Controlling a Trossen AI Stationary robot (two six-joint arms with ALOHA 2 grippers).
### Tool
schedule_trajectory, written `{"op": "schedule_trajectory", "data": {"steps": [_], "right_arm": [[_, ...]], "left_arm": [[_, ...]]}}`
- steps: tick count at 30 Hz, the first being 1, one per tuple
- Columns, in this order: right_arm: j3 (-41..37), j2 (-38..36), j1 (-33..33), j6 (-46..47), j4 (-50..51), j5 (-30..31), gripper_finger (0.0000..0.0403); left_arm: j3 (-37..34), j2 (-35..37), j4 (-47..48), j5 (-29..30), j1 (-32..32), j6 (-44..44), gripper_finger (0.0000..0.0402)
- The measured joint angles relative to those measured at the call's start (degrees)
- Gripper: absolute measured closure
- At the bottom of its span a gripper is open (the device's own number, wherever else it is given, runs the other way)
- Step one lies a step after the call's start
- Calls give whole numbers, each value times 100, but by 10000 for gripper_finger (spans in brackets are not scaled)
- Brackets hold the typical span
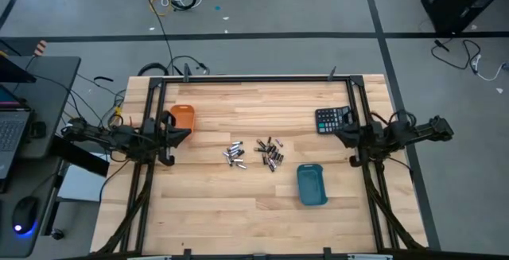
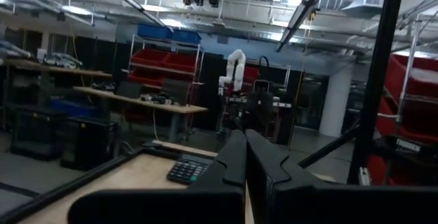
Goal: Sort batteries
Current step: Put the black battery into the blue bin
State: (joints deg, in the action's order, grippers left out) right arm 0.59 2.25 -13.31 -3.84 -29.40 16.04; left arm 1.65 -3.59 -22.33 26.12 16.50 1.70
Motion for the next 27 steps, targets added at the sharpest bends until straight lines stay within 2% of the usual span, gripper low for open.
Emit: {"op": "schedule_trajectory", "data": {"steps": [3,6,9,13,21,27], "right_arm": [[235,251,63,-394,28,394,392],[609,790,155,-705,50,537,392],[1107,1532,290,-944,63,593,392],[2006,2680,495,-1003,488,1046,392],[3938,4908,817,-293,2171,1140,392],[5037,6274,909,310,3168,1092,392]], "left_arm": [[-2,-146,-268,79,-1,-252,401],[-2,-477,-855,168,-1,-577,401],[-2,-987,-1609,171,-1,-873,401],[-2,-1777,-2324,178,-16,-1058,401],[267,-3246,-2272,679,-273,-905,401],[350,-3789,-1947,638,-494,-915,401]]}}
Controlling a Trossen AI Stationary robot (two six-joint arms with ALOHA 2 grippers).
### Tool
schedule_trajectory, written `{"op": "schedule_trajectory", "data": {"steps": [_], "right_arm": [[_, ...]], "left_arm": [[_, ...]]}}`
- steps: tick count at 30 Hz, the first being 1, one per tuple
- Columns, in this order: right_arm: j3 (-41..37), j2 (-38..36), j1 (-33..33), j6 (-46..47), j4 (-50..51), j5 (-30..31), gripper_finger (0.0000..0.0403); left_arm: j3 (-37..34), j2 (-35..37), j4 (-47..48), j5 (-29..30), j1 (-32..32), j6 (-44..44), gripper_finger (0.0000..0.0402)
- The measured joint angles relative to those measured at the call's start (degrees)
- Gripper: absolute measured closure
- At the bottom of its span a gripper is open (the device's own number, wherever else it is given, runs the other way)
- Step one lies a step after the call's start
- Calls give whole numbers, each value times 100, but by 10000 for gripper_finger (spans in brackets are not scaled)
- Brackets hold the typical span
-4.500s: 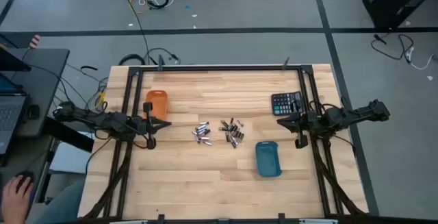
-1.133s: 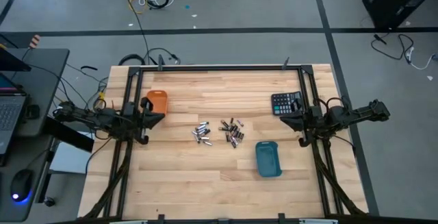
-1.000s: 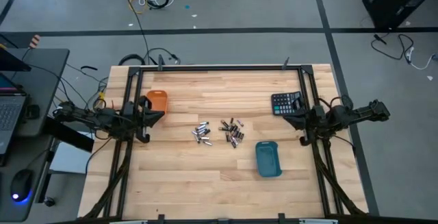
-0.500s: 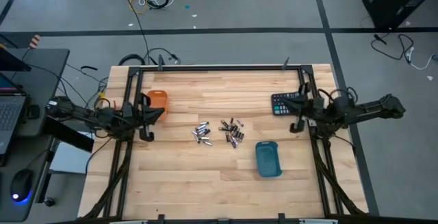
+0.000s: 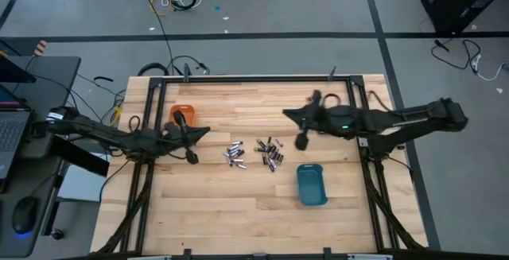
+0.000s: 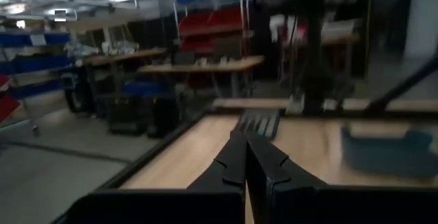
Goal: Sort batteries
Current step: Put the black battery into the blue bin
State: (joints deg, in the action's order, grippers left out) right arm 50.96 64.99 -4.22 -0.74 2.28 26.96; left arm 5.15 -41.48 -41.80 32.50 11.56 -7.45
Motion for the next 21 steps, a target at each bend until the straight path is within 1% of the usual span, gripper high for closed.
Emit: {"op": "schedule_trajectory", "data": {"steps": [1,4,6,8,11,18,21], "right_arm": [[175,215,16,54,128,-60,392],[662,801,71,110,433,-353,392],[969,1155,116,197,672,-588,392],[1211,1482,158,343,894,-708,390],[1404,1951,194,410,967,-743,383],[1471,2805,211,321,979,-765,356],[1471,3112,167,99,952,-869,339]], "left_arm": [[0,-50,142,-75,-18,-2,401],[0,-157,455,-548,-38,-2,401],[-2,-201,557,-732,-36,-2,401],[0,-213,557,-761,-38,3,401],[-2,-213,555,-759,-38,-6,401],[-1,-213,537,-757,-27,55,401],[-2,-211,542,-756,-22,152,401]]}}
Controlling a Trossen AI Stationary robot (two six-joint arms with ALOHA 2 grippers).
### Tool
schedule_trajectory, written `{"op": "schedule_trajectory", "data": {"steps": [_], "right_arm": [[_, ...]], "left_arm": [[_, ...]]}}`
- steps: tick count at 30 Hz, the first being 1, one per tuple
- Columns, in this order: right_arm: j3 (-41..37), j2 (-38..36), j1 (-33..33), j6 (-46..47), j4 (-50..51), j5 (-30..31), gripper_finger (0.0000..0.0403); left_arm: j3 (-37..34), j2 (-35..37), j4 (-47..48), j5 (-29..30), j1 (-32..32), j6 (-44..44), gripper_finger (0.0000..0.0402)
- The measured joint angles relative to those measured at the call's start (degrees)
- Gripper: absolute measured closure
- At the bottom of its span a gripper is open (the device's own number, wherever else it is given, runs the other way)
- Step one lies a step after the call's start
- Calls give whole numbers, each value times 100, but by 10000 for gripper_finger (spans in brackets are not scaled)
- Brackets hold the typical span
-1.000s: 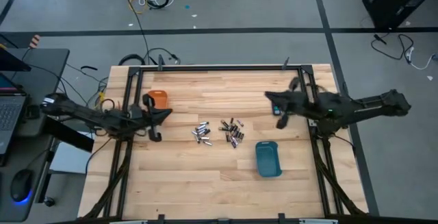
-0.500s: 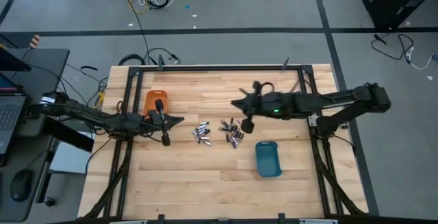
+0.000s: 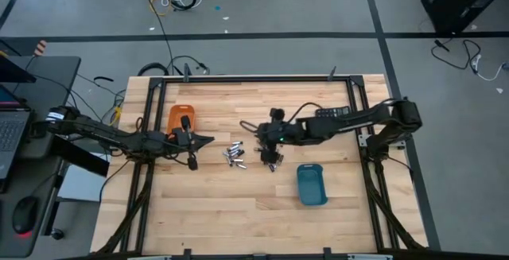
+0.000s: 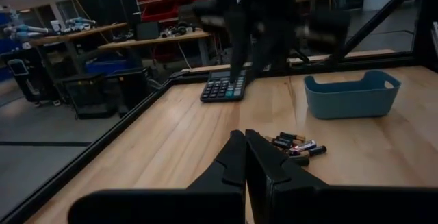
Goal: Sort batteries
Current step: Put the black battery into the blue bin
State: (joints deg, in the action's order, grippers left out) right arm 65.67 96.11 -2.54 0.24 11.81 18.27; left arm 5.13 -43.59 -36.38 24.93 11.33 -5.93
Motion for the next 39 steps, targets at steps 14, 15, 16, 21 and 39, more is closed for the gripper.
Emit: {"op": "schedule_trajectory", "data": {"steps": [14,15,16,21,39], "right_arm": [[2,1087,-92,285,-482,-7,300],[2,1080,-90,345,-467,-7,299],[2,1070,-88,409,-406,-7,298],[4,1139,-87,576,-26,-24,291],[-118,1455,-121,289,-439,-240,264]], "left_arm": [[-1,52,-482,-213,4,6,401],[-1,53,-454,-213,4,6,401],[-1,52,-433,-210,6,6,401],[-1,52,-428,-210,4,2,401],[-1,25,-209,-206,2,13,401]]}}
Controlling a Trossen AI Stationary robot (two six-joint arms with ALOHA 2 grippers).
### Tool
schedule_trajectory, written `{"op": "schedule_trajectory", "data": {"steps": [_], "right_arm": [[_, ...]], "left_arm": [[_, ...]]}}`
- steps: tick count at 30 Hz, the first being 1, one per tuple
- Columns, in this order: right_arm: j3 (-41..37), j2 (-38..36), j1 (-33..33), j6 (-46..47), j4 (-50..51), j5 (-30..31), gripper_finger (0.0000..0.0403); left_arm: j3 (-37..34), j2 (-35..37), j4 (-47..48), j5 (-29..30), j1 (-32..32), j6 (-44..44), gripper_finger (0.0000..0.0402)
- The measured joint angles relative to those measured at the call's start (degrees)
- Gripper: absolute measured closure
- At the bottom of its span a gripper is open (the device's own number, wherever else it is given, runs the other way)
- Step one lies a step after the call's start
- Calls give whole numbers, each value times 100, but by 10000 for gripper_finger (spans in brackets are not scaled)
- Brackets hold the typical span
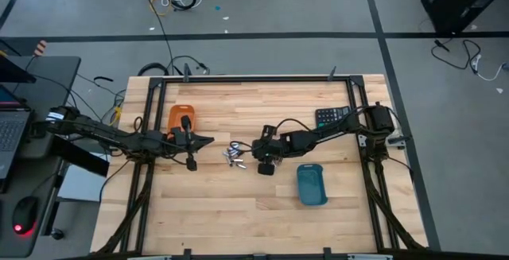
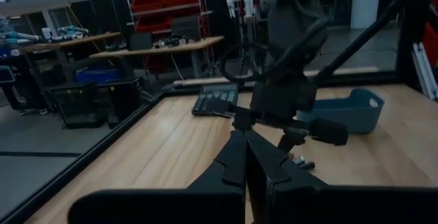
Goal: Sort batteries
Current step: Put the black battery into the blue bin
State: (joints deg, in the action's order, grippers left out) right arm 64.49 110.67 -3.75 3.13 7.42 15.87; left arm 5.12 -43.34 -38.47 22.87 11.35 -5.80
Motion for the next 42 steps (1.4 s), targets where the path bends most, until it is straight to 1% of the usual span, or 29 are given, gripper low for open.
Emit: {"op": "schedule_trajectory", "data": {"steps": [14,22,27,36,42], "right_arm": [[13,350,14,134,-36,-99,264],[13,361,24,180,-36,-239,268],[13,361,56,184,-32,-363,293],[13,355,188,86,-19,-669,375],[8,355,203,-73,-71,-660,375]], "left_arm": [[-1,-102,10,2,0,6,401],[-1,-102,25,2,0,4,401],[-1,-102,27,2,0,4,401],[-1,-102,25,1,0,6,401],[-1,-102,28,2,0,7,401]]}}
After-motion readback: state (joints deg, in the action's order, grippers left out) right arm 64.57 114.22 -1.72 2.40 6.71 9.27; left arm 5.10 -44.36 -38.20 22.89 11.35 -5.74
